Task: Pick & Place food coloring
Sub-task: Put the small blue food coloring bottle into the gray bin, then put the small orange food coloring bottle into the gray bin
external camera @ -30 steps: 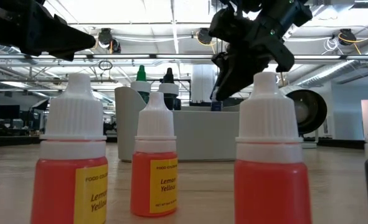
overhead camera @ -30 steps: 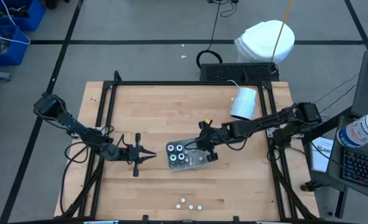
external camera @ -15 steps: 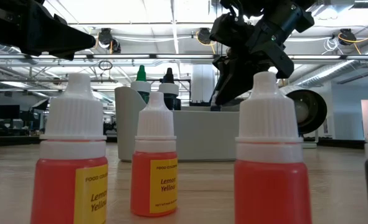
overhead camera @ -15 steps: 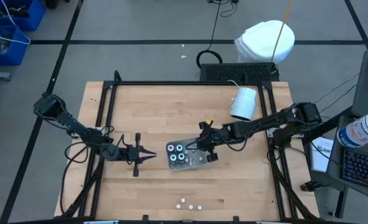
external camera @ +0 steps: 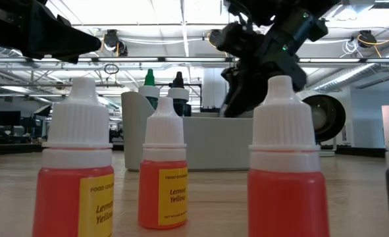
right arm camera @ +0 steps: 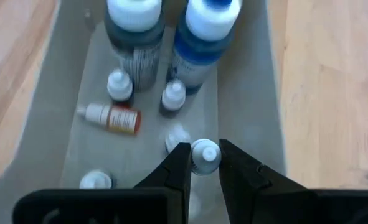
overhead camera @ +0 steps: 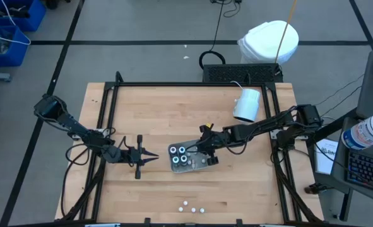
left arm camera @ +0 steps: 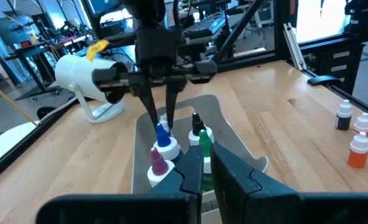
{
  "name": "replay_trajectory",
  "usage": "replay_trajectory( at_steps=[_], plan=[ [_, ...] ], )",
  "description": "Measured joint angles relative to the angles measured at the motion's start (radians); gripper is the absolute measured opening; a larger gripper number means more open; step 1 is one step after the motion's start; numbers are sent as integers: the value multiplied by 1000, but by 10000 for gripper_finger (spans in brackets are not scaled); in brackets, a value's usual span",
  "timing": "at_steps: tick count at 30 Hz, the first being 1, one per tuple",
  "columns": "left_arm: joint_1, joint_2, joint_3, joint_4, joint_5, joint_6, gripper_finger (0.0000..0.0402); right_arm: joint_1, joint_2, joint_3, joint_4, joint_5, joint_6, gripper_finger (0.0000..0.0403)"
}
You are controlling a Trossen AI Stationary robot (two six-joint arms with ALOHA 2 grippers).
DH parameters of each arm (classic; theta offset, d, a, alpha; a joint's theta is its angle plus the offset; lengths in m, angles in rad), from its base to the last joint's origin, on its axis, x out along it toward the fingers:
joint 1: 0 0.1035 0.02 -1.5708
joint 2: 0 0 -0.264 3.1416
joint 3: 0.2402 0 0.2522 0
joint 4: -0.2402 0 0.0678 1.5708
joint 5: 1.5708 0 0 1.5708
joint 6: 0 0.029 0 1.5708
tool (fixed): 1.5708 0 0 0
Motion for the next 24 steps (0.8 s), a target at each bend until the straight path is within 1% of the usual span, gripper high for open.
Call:
replay_trajectory(
  at_steps=[12,15,21,24],
  plan=[
    [1,0,0,-1,0,8,35,-5,13,0,0,2,3,54],
    [1,0,0,-1,0,8,35,-6,13,0,0,3,9,67],
    [1,0,0,-1,0,7,35,-11,13,0,0,3,34,105],
    [1,0,0,-1,1,7,35,-12,13,0,0,3,34,114]
  ],
)
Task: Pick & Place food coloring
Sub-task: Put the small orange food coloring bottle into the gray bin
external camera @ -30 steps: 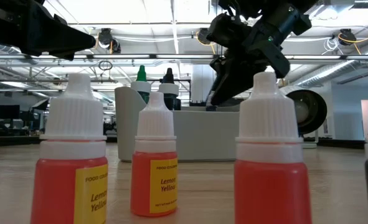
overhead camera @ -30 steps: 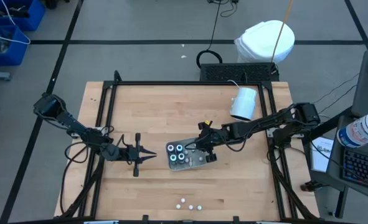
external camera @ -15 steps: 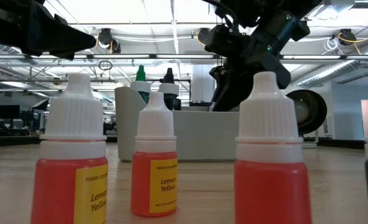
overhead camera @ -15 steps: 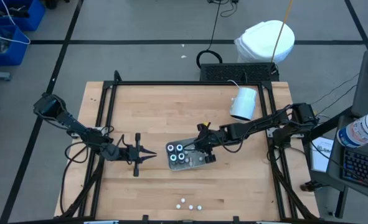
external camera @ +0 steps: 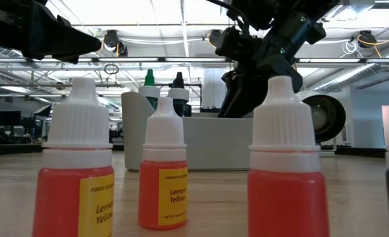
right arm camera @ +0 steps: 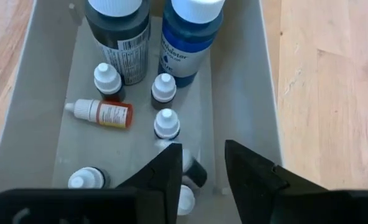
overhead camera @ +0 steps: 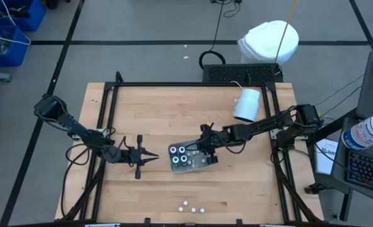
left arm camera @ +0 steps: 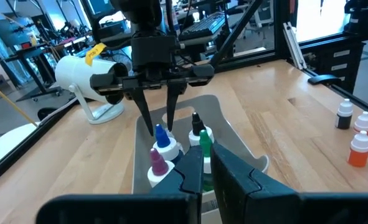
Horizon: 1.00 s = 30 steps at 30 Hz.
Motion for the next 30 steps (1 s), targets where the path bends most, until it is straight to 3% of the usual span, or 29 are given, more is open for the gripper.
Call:
replay_trajectory(
  at_steps=[10,15,20,23,26,30],
  plan=[
    [0,0,0,0,1,-2,35,8,-62,0,-19,0,6,107],
    [0,0,0,-1,2,-2,35,54,-232,2,-109,-1,35,88],
    [0,0,0,-5,3,-10,35,136,-424,2,-282,-1,100,15],
    [0,0,0,-6,3,-19,35,177,-529,-34,-333,-1,126,12],
    [0,0,0,-8,3,-63,35,201,-648,-156,-239,0,117,22],
    [0,0,0,-7,3,-84,35,199,-805,-379,43,4,129,13]
  ],
)
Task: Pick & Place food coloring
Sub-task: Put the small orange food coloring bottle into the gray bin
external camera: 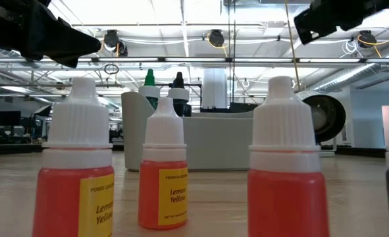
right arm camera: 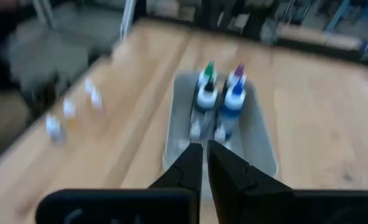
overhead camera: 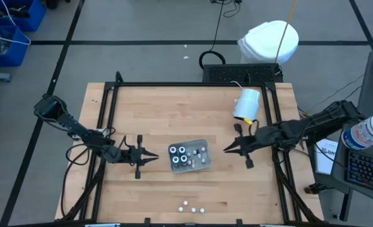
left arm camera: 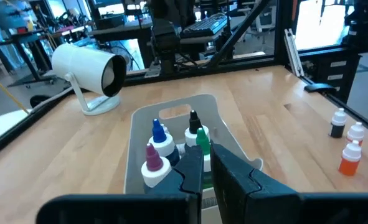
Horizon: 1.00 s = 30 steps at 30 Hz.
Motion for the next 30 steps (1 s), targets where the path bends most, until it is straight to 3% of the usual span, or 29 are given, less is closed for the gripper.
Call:
replay_trajectory(
  at_steps=[5,13,23,27,30],
  plan=[
    [0,0,0,0,-2,18,35,-5,-95,-191,268,4,19,3],
    [0,0,0,1,-3,27,35,-5,-99,-353,549,2,-15,1],
    [73,0,0,10,-3,32,35,-5,-100,-382,555,-3,-94,1],
    [117,0,0,7,8,-148,35,-2,-100,-382,549,-3,-67,1],
    [96,0,0,-14,77,-238,35,4,-99,-382,565,-3,-74,1]
  ],
)
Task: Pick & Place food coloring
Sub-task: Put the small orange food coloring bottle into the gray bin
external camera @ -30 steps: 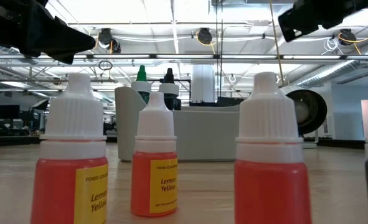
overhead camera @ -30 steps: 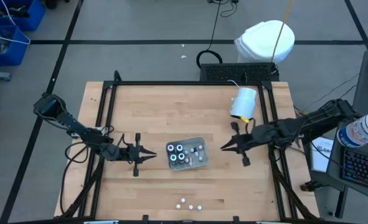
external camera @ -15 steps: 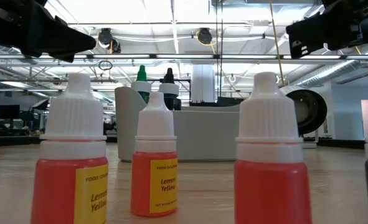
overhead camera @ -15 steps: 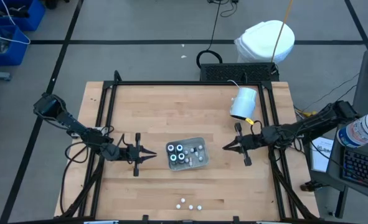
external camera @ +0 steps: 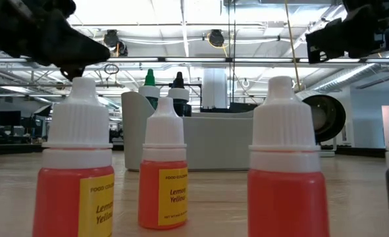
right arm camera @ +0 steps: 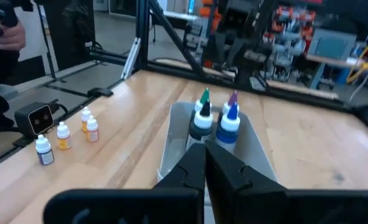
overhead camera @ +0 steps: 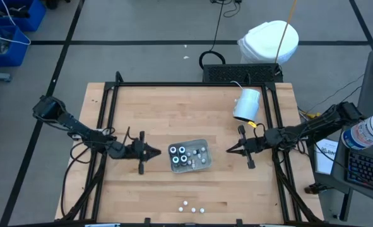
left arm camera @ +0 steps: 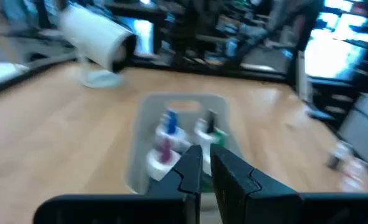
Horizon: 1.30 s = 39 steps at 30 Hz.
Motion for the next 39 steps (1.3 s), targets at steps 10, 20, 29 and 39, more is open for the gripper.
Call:
replay_trajectory(
  at_steps=[10,20,29,39],
  plan=[
    [-185,0,0,-2,-128,0,35,21,0,0,28,-1,-42,1],
    [-220,146,286,-119,-129,105,35,21,0,0,26,0,-83,1],
    [-214,569,868,-719,-106,-64,35,20,-5,0,2,78,-139,1],
    [-247,824,1212,-942,31,-311,64,21,-6,0,9,76,-123,0]
  ],
)
